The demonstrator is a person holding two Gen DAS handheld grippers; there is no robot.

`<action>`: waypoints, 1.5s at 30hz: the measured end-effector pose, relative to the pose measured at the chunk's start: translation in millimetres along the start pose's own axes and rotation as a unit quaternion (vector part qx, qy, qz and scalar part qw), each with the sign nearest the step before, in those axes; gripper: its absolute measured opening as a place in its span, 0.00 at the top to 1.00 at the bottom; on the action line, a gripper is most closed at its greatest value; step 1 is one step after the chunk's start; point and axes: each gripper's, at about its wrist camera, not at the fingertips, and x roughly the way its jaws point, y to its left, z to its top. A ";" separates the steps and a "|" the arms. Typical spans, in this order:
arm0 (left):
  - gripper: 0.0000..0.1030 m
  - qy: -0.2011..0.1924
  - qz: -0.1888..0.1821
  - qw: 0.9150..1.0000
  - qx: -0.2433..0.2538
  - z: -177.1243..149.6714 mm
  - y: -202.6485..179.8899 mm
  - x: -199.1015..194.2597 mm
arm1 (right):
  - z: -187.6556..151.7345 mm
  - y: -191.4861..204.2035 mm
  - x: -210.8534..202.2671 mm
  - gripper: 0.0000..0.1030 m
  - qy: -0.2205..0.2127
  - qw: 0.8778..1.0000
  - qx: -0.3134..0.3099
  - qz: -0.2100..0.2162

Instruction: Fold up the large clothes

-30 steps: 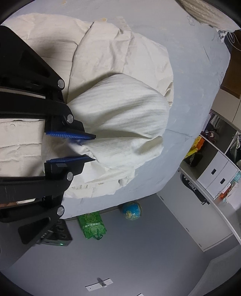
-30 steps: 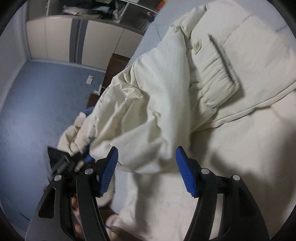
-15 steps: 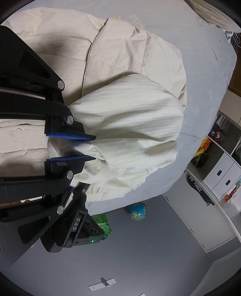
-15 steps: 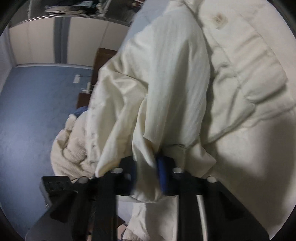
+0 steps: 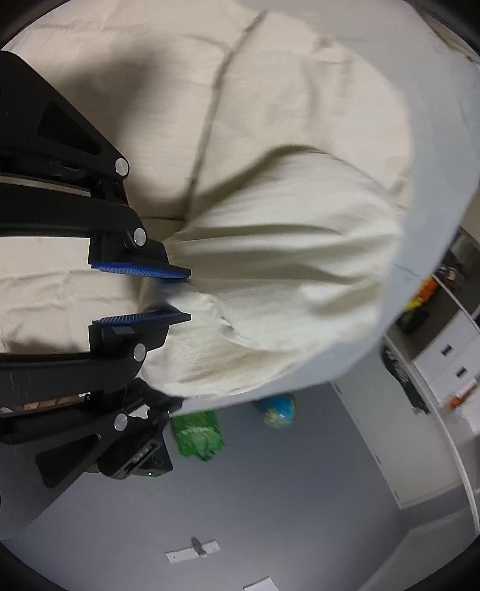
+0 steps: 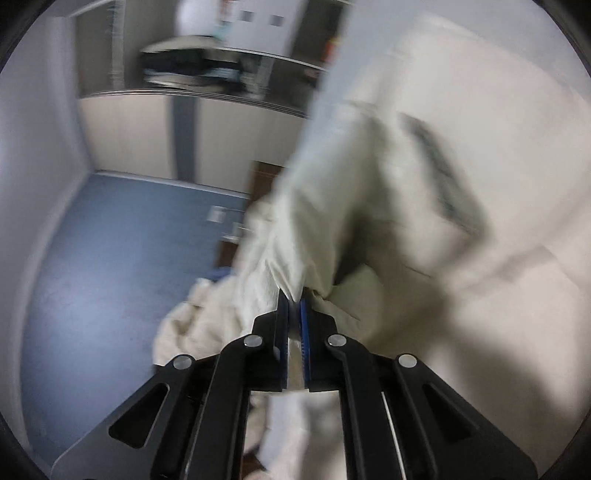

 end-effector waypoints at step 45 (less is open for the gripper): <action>0.89 0.001 0.042 0.999 0.013 -30.1 32.6 2.0 | -42.1 54.7 30.2 0.94 0.069 0.958 -0.206 -0.188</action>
